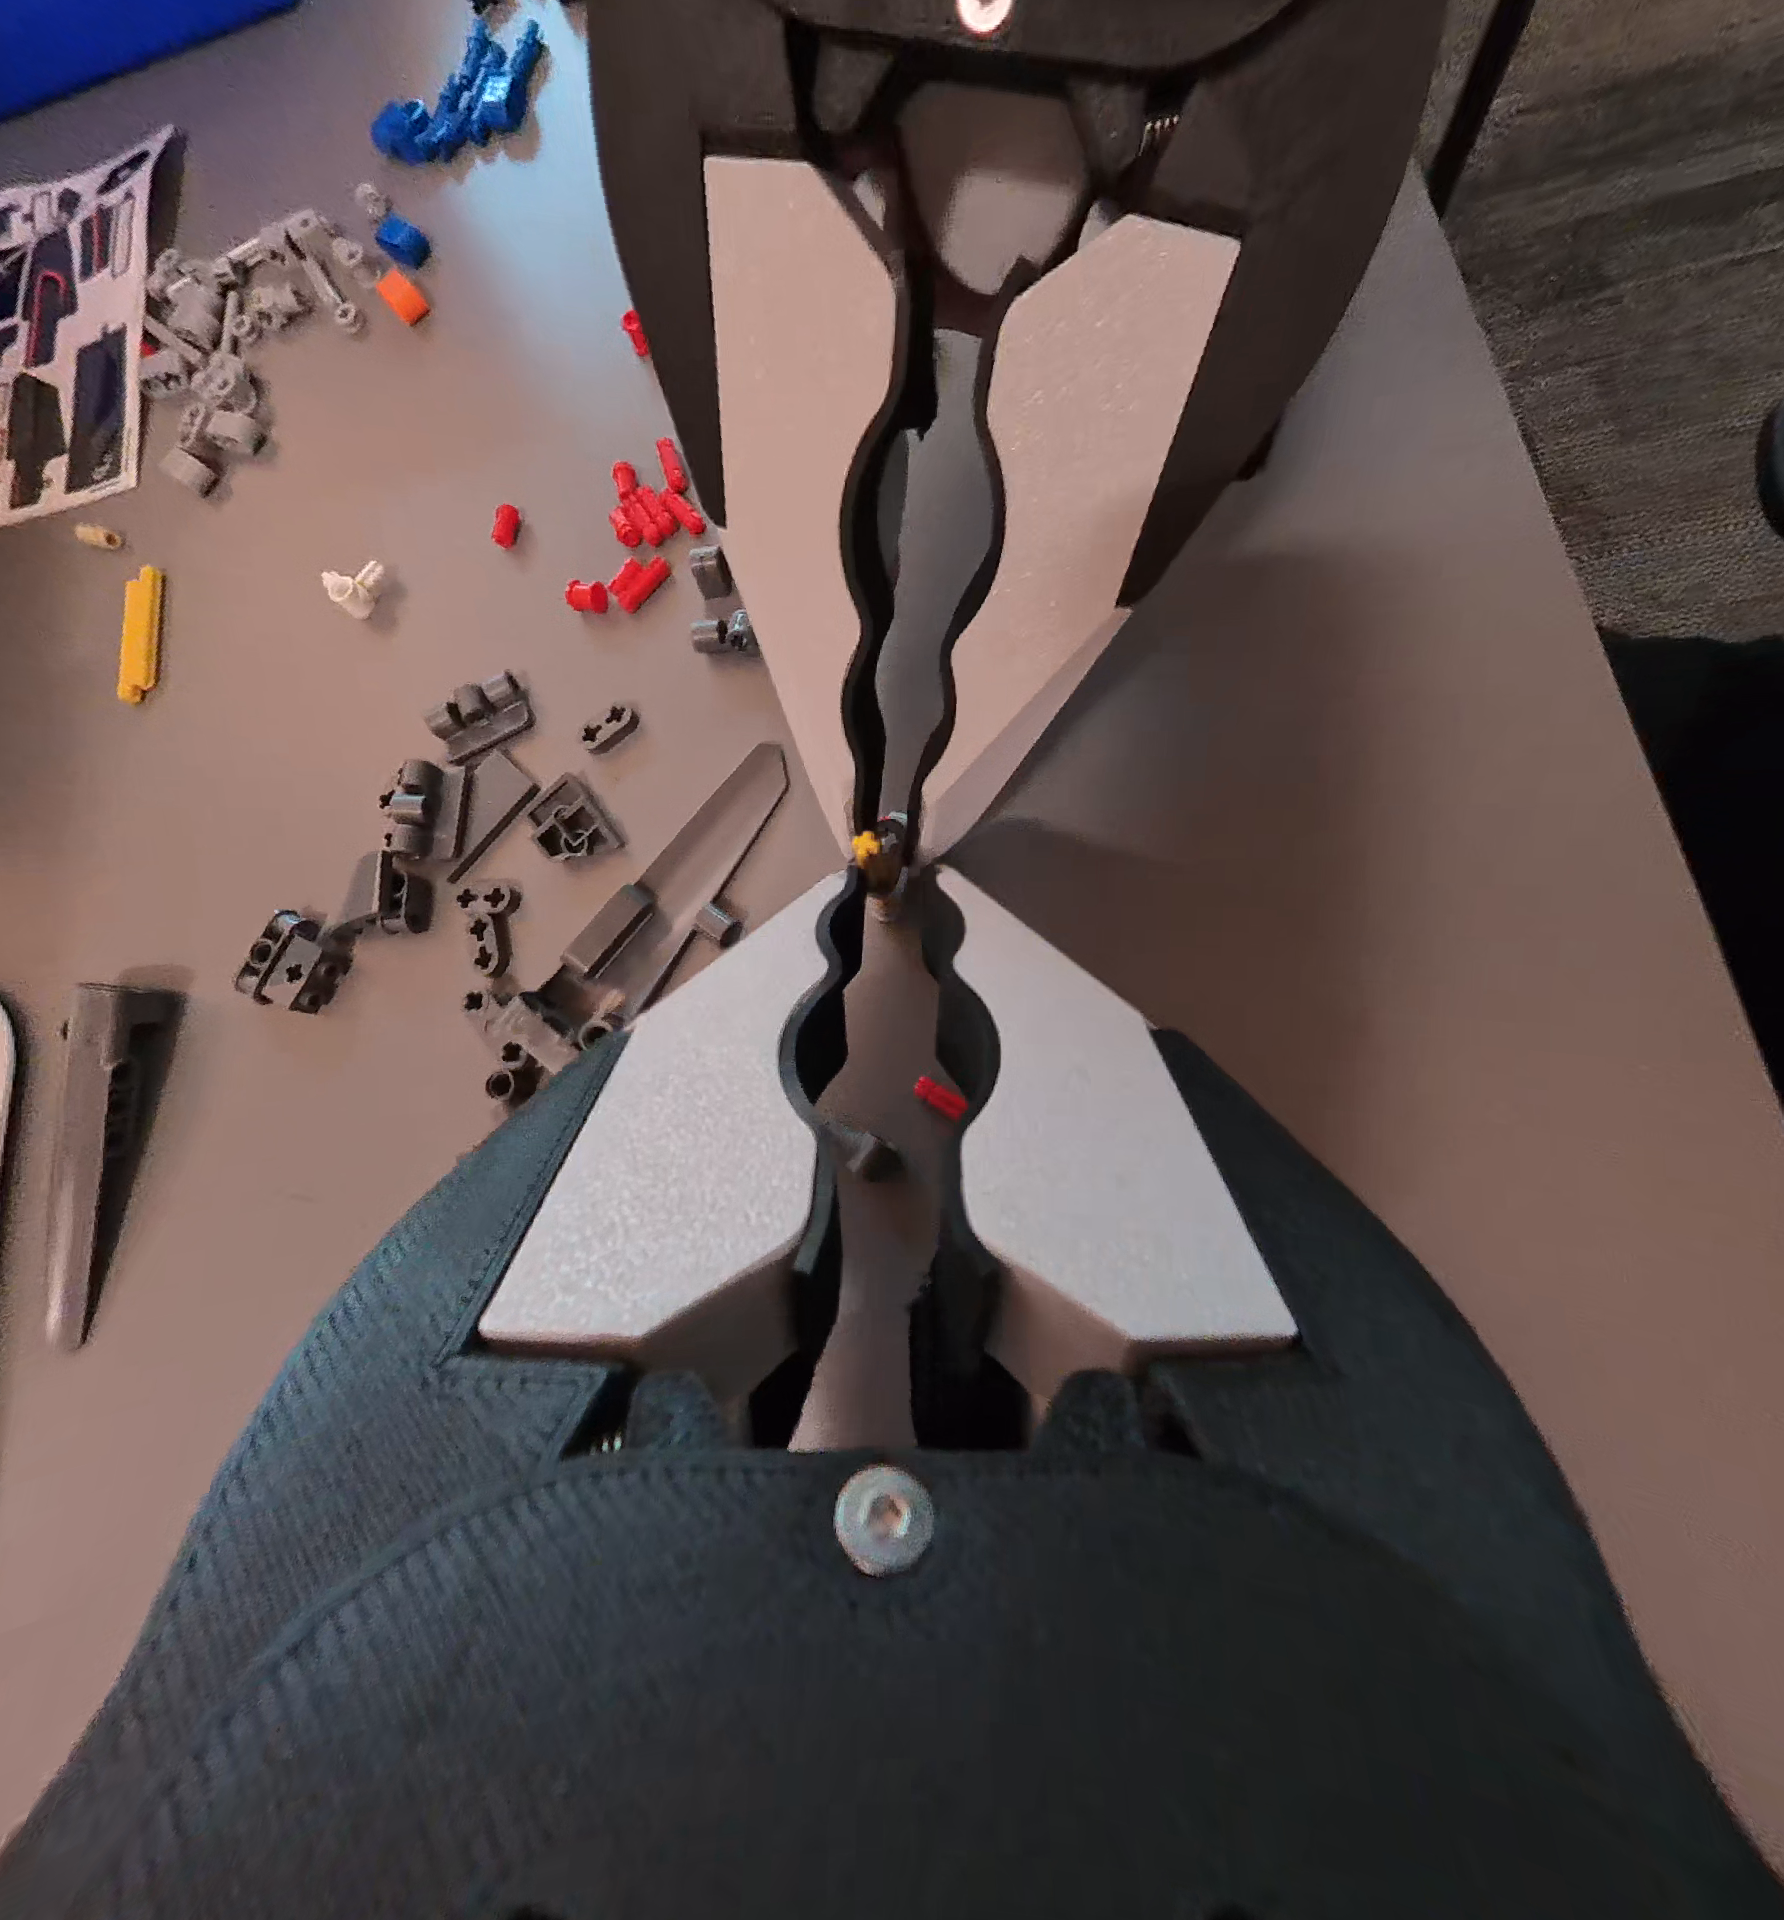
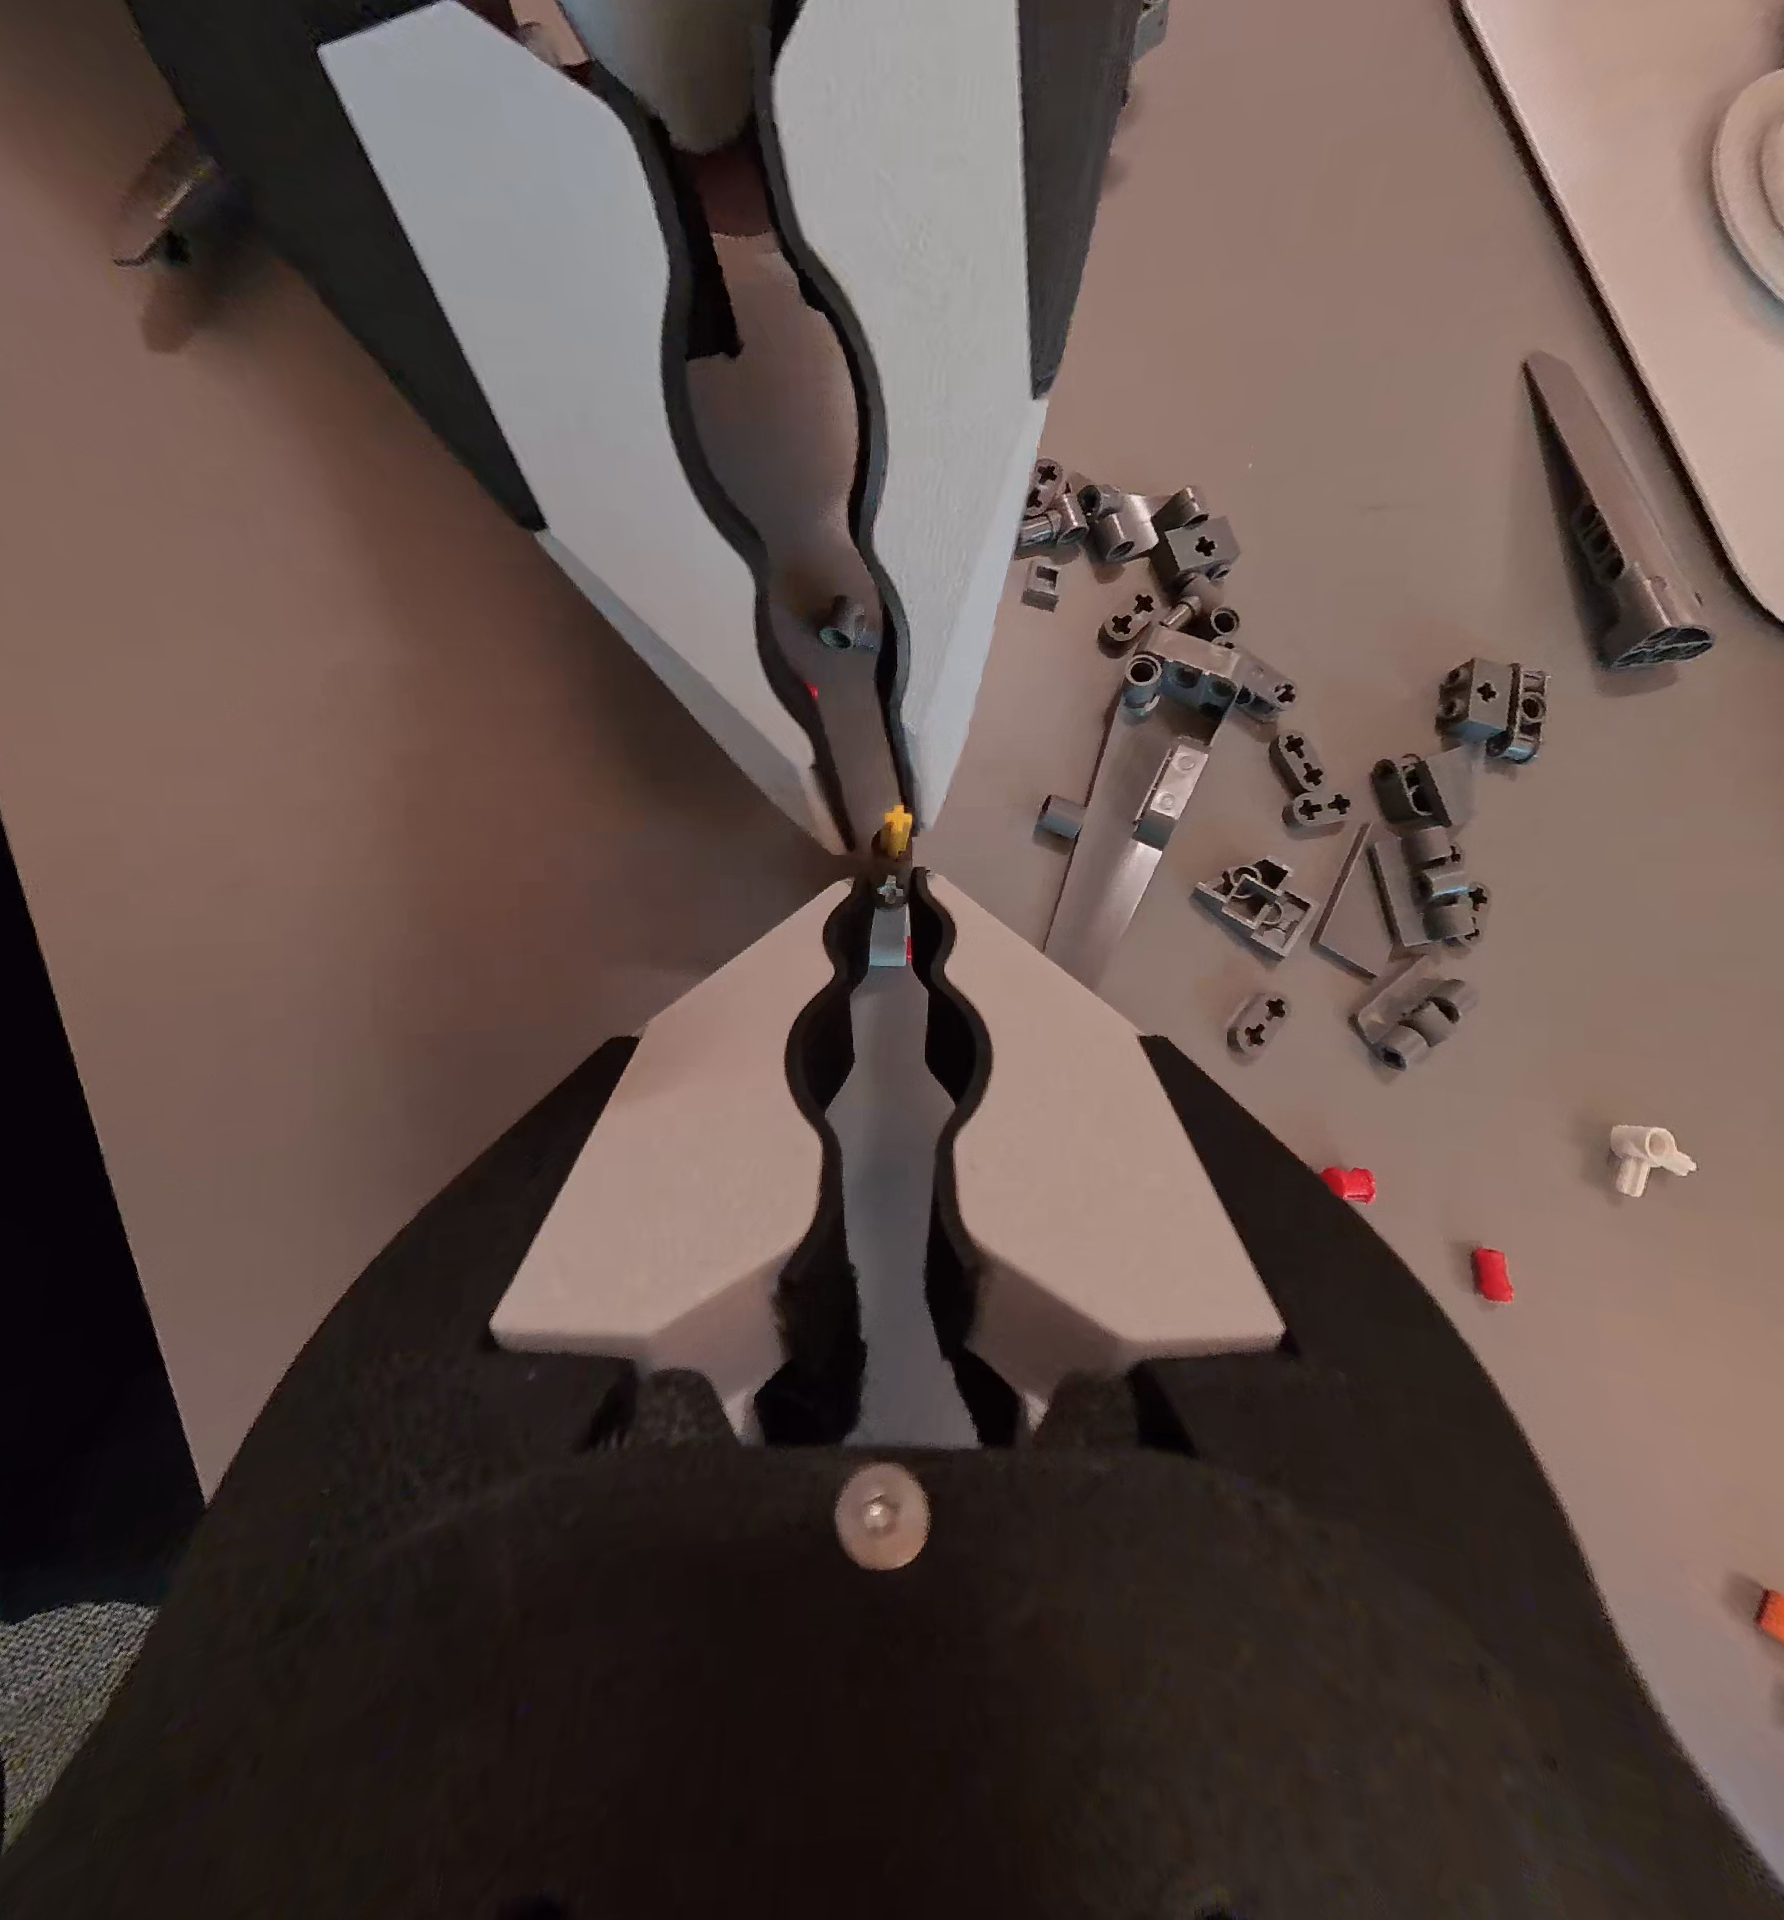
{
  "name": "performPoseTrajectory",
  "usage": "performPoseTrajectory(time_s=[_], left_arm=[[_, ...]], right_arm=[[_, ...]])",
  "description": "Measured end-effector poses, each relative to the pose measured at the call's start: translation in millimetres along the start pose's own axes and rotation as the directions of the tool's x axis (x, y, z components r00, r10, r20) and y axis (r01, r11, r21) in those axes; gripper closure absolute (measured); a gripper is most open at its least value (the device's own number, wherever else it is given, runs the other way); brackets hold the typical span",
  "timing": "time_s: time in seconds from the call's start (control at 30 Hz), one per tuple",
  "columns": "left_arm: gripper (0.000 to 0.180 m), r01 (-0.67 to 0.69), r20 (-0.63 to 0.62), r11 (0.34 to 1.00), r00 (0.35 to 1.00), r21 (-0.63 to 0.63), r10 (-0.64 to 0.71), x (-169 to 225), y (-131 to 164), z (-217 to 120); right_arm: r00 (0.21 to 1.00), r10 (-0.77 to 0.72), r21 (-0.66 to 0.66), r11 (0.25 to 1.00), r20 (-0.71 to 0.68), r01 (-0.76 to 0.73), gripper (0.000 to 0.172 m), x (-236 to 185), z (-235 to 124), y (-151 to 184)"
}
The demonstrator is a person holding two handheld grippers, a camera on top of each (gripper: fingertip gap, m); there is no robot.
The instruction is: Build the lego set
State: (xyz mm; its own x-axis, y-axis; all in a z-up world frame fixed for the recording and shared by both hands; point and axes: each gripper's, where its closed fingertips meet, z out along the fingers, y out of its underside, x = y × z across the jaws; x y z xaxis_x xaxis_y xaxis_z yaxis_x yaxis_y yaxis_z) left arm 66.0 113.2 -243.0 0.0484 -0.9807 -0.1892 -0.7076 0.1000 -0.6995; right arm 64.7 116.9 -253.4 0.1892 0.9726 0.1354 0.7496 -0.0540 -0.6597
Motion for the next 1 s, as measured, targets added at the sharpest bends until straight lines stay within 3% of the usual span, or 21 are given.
performPoseTrajectory(time_s=[0.4,0.63,1.0], left_arm=[[0.174,-0.009,-0.024,1.0,1.0,0.01,0.009,-0.8,-1.0,4.5],[0.174,-0.012,-0.027,1.0,1.0,-0.026,0.011,0.8,4.9,9.4],[0.174,-0.028,-0.041,0.999,0.999,-0.041,0.026,5.4,3.5,12.8]], right_arm=[[0.997,-0.009,-0.018,1.0,0.075,0.01,0.167,-1.9,-0.4,1.5],[0.995,-0.018,-0.101,0.995,0.098,0.028,0.167,-2.9,5.2,7.3],[0.999,-0.018,-0.117,0.993,0.04,0.023,0.161,-2.3,0.2,11.5]])
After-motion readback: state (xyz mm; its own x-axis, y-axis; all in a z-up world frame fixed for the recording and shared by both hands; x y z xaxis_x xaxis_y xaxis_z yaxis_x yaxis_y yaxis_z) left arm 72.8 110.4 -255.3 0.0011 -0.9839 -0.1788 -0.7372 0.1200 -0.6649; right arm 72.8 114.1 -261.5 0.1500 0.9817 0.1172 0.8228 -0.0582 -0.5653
